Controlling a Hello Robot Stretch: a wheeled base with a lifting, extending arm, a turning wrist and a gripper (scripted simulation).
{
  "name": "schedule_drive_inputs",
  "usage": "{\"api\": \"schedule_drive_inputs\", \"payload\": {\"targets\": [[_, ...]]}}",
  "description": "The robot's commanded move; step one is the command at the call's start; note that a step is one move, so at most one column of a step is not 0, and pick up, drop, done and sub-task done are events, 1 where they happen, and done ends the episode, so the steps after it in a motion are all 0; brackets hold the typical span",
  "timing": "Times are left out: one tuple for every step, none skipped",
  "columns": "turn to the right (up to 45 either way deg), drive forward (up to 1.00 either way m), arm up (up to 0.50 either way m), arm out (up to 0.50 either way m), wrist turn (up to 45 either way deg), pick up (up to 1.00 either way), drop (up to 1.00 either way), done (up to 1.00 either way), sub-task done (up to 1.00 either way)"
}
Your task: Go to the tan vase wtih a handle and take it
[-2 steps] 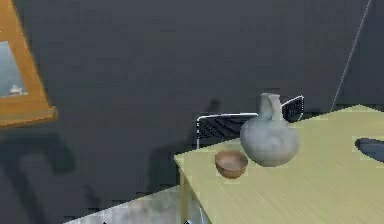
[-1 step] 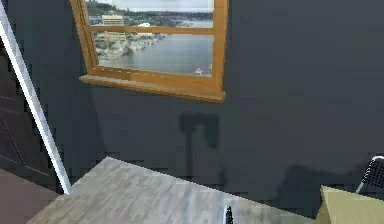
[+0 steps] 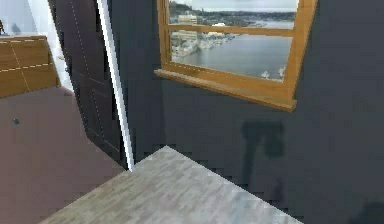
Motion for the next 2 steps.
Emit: {"api": "schedule_drive_inputs", "payload": {"targets": [[0.0,0.00,0.50,0.00,0.0,0.00,0.00,0.00,0.00],[0.0,0.00,0.38,0.00,0.0,0.00,0.00,0.00,0.00]]}}
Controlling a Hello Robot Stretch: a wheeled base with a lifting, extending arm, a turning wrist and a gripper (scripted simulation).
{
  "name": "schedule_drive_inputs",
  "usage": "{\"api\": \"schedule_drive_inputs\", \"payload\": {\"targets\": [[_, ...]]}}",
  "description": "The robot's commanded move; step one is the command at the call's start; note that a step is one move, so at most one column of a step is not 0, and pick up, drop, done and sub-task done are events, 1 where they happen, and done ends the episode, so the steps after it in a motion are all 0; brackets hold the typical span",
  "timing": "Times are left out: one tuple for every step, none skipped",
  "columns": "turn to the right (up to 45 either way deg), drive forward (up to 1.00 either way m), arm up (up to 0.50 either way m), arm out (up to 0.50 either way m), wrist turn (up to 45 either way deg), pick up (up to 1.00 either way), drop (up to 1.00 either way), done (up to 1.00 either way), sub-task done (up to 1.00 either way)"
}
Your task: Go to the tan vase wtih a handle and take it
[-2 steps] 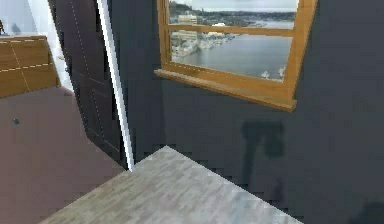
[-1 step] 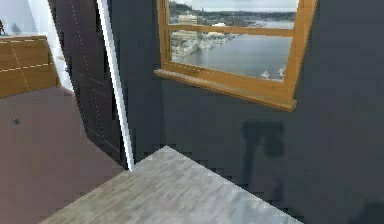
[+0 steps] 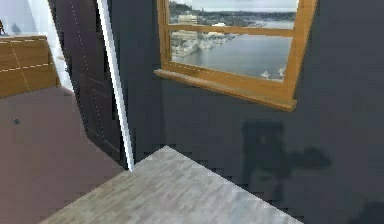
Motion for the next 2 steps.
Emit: {"api": "schedule_drive_inputs", "payload": {"targets": [[0.0,0.00,0.00,0.50,0.0,0.00,0.00,0.00,0.00],[0.0,0.00,0.00,0.00,45.0,0.00,0.00,0.00,0.00]]}}
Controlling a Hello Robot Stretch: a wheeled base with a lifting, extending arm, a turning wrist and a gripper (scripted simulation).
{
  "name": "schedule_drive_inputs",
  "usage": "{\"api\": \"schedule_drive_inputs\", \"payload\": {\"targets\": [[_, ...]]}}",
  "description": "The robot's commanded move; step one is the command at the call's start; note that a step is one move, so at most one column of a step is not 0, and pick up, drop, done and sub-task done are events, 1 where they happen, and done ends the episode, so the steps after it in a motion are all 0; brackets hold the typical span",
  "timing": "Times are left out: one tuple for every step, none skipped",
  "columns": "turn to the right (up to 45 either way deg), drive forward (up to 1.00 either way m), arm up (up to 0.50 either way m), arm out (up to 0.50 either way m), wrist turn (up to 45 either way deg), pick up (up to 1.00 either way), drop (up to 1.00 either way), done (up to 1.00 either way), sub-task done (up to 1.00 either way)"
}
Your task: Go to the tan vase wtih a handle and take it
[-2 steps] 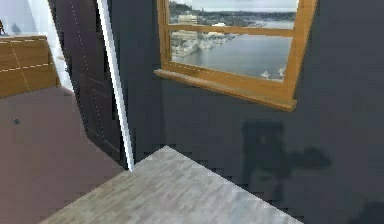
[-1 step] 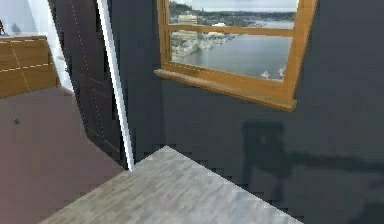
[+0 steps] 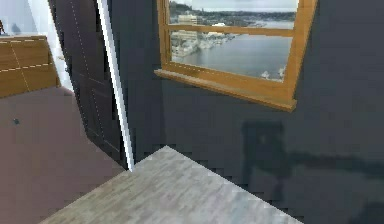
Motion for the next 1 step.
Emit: {"api": "schedule_drive_inputs", "payload": {"targets": [[0.0,0.00,0.00,0.00,45.0,0.00,0.00,0.00,0.00]]}}
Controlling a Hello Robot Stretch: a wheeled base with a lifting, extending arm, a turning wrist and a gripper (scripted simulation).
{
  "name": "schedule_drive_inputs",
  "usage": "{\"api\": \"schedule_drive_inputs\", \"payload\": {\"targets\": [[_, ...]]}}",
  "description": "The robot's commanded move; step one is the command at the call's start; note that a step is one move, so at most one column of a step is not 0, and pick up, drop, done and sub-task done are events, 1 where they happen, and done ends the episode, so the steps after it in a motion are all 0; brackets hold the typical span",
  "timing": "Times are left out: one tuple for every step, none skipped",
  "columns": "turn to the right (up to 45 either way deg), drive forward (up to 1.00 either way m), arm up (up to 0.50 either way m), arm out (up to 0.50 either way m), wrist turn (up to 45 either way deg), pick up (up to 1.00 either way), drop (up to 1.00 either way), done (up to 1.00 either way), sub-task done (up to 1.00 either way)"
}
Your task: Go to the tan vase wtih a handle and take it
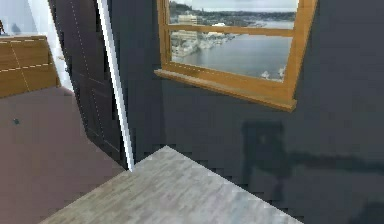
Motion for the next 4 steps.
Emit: {"api": "schedule_drive_inputs", "payload": {"targets": [[0.0,0.00,0.00,0.00,45.0,0.00,0.00,0.00,0.00],[0.0,0.00,0.00,0.00,27.0,0.00,0.00,0.00,0.00],[0.0,0.00,-0.22,0.00,0.0,0.00,0.00,0.00,0.00],[0.0,0.00,0.00,0.00,0.0,1.00,0.00,0.00,0.00]]}}
